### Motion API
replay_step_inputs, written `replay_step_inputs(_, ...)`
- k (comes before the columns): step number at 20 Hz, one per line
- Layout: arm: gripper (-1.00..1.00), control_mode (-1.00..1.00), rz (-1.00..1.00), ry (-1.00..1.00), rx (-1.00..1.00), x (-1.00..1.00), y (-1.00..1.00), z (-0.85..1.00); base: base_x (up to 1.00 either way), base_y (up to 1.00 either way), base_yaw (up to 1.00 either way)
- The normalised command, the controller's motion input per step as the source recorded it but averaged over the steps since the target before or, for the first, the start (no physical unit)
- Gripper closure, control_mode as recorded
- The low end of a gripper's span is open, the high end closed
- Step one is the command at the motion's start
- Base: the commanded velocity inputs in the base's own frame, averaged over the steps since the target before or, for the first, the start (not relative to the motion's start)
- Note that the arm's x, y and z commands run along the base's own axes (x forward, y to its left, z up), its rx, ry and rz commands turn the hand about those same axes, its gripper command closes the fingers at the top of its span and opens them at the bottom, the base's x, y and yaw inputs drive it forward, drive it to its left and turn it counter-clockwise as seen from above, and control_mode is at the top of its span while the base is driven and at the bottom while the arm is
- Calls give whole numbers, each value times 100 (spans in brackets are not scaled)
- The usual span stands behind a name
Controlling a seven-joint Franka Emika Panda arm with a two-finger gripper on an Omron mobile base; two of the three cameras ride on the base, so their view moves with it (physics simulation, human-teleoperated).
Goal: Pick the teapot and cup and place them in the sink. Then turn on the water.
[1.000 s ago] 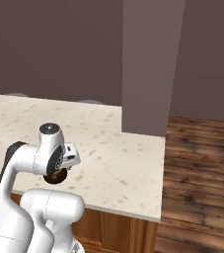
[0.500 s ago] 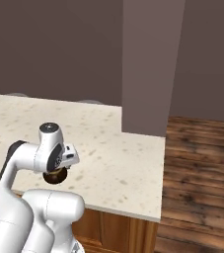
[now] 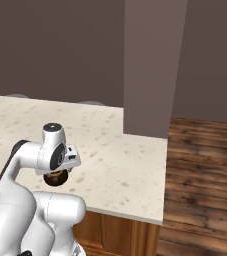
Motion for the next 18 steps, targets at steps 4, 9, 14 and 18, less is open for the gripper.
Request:
replay_step_inputs(4, -100, -100, 0, 0, -1, 0, 0, -46, 0, 0, 0)
replay_step_inputs(9, -100, -100, 0, 0, 0, 0, 0, -48, 0, 0, 0)
replay_step_inputs(14, -100, -100, 0, 0, 0, -5, -5, -53, 0, 0, 0)
replay_step_inputs(18, -100, -100, 0, 0, 0, -7, -8, -55, 0, 0, 0)
